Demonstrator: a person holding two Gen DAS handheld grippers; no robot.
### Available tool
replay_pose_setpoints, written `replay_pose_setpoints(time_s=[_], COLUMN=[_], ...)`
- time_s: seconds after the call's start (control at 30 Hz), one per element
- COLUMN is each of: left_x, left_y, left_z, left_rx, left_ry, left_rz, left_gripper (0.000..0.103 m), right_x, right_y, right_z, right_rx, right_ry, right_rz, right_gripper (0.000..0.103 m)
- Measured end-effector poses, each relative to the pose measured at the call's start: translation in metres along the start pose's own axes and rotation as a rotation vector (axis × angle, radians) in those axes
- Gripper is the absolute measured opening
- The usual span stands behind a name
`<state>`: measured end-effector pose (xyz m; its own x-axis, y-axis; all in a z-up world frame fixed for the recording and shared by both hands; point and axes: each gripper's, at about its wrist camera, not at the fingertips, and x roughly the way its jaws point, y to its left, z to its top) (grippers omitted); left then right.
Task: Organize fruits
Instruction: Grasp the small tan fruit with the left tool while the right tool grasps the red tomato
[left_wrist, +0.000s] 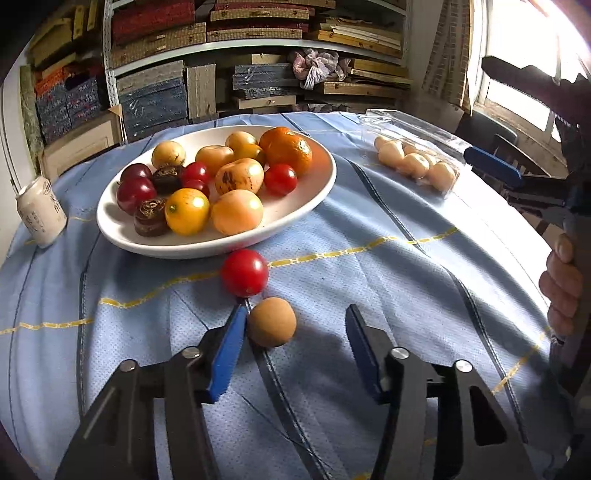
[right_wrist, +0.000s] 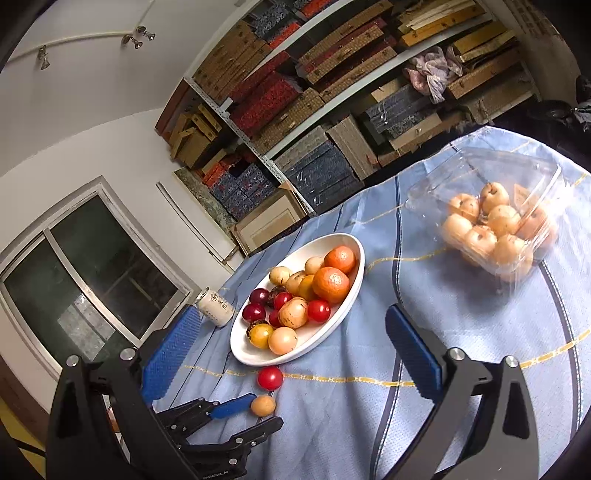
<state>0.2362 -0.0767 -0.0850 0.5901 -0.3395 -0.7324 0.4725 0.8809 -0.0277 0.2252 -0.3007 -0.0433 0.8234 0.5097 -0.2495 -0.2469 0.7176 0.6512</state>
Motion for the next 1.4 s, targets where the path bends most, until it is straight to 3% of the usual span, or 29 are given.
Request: replay_pose_setpoints(time_s=[0.07, 0.23, 0.37, 0.5, 0.63, 0.77, 0.83, 0.87, 1.07, 1.2, 1.4], left_x=[0.002, 0.005, 0.001, -0.018, -0.044, -0.057, -0.06, -0.061, -0.067, -0.066, -0.061], left_y=[0.001, 0.005, 0.006, 0.015, 0.048, 0.081, 0.093, 0.098, 0.107, 0.104, 0.104], left_z=[0.001, 0.0, -0.001, 0.002, 0.007, 0.006, 0.005, 0.004, 0.003, 0.003, 0.002], left_rx=[-0.009, -0.033, -0.039, -0.045, -0.12, -0.21, -0.246, -0.258, -0.295, -0.291, -0.291], left_ry=[0.006, 0.022, 0.002, -0.059, -0.132, -0.16, -0.16, -0.163, -0.179, -0.171, -0.157], left_rz=[-0.007, -0.027, -0.018, 0.038, 0.124, 0.168, 0.17, 0.176, 0.194, 0.183, 0.174], left_gripper=[0.049, 0.027, 0.027, 0.027, 0.027, 0.027, 0.027, 0.027, 0.027, 0.027, 0.027], right_x=[0.001, 0.006, 0.011, 0.023, 0.043, 0.072, 0.09, 0.1, 0.138, 0.155, 0.173], right_y=[-0.001, 0.003, 0.005, 0.016, 0.047, 0.08, 0.089, 0.092, 0.098, 0.101, 0.1], right_z=[-0.001, -0.003, -0.005, -0.015, -0.044, -0.08, -0.091, -0.095, -0.103, -0.098, -0.097], right_rx=[0.004, -0.007, -0.026, -0.105, -0.306, -0.541, -0.59, -0.6, -0.609, -0.603, -0.594], right_ry=[0.01, 0.025, 0.052, 0.117, 0.21, 0.289, 0.347, 0.37, 0.445, 0.468, 0.498], right_rz=[-0.001, -0.006, -0.015, -0.024, -0.059, -0.154, -0.189, -0.205, -0.261, -0.263, -0.267], right_gripper=[0.099, 0.099, 0.099, 0.099, 0.098, 0.095, 0.077, 0.074, 0.065, 0.052, 0.044])
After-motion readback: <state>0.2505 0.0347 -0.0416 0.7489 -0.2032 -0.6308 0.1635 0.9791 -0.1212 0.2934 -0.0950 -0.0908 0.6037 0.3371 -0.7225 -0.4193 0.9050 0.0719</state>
